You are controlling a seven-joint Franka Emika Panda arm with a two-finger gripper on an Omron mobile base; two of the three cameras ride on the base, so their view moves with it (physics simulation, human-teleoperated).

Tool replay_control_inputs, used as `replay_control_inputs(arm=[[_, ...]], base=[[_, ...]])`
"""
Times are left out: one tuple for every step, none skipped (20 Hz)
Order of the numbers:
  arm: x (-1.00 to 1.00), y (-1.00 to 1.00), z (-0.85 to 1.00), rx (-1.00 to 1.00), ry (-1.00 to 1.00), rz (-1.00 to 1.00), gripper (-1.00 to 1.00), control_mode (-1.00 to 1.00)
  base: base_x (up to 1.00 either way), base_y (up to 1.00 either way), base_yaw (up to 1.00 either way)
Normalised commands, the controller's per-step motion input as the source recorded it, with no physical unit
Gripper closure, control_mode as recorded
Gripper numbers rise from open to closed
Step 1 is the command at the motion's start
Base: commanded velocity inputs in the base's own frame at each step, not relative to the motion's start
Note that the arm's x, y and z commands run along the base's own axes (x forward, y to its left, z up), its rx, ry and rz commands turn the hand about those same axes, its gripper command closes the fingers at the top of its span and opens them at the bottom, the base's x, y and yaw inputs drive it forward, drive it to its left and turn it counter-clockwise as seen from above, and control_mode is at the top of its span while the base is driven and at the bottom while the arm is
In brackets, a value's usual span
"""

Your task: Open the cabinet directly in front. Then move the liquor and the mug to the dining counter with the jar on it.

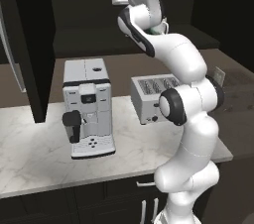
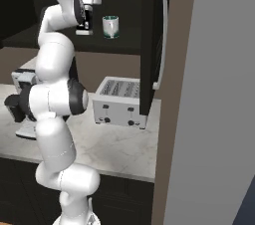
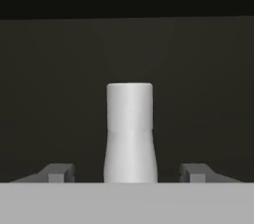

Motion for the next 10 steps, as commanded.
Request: replay_control_inputs(arm=[[0.0,0.0,0.0,0.0,0.0,0.0,1.0,-1.0],[0.0,0.0,0.0,0.0,0.0,0.0,1.0,-1.0],[0.0,0.0,0.0,0.0,0.0,0.0,1.0,-1.0],[0.0,0.0,0.0,0.0,0.0,0.0,1.0,-1.0],[0.0,0.0,0.0,0.0,0.0,0.0,1.0,-1.0],[0.0,0.0,0.0,0.0,0.0,0.0,1.0,-1.0],[0.0,0.0,0.0,0.0,0.0,0.0,1.0,-1.0],[0.0,0.0,0.0,0.0,0.0,0.0,1.0,-1.0],[0.0,0.0,0.0,0.0,0.0,0.0,1.0,-1.0],[0.0,0.0,0.0,0.0,0.0,0.0,1.0,-1.0]], base=[[0.0,0.0,0.0],[0.0,0.0,0.0],[0.0,0.0,0.0],[0.0,0.0,0.0],[0.0,0.0,0.0],[0.0,0.0,0.0],[0.0,0.0,0.0],[0.0,0.0,0.0],[0.0,0.0,0.0],[0.0,0.0,0.0]])
